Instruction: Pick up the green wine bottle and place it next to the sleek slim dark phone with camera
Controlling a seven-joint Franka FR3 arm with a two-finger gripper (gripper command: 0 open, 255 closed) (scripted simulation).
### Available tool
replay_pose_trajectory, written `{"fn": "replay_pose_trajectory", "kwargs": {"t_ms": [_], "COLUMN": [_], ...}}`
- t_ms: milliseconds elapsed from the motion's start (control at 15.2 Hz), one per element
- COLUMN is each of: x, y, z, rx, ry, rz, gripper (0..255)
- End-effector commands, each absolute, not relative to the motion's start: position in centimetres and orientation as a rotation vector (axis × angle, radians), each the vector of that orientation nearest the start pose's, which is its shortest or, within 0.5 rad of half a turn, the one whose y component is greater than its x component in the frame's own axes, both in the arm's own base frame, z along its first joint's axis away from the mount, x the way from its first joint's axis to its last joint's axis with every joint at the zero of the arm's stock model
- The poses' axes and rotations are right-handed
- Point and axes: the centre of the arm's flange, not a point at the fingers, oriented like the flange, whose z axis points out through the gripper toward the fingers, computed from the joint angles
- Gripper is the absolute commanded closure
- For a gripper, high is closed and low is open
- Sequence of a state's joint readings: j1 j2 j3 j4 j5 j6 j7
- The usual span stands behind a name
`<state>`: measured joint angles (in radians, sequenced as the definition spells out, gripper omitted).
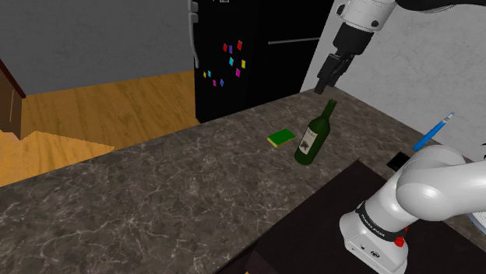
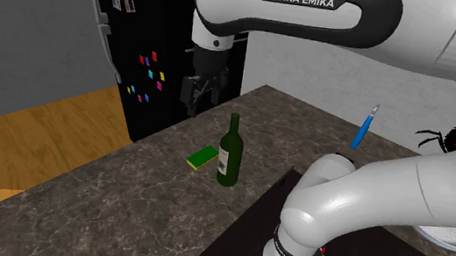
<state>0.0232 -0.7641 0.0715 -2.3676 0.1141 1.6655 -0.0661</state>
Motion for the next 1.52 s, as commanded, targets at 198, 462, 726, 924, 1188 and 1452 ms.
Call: {"fn": "replay_pose_trajectory", "kwargs": {"t_ms": [198,462,726,924,1188,1452], "x": [32.1,32.3,32.4,32.5,32.6,32.7], "y": [1.5,-2.8,-7.3,-10.6,-10.8,-10.8], "z": [56.7,54.2,51.8,50.1,48.4,46.0], "rx": [-3.083,-3.102,-3.12,-3.134,-3.135,-3.135], "ry": [-0.196,-0.181,-0.165,-0.154,-0.153,-0.153], "rz": [-0.089,-0.083,-0.077,-0.073,-0.073,-0.073], "gripper": [0,0,0,0,0,0]}}
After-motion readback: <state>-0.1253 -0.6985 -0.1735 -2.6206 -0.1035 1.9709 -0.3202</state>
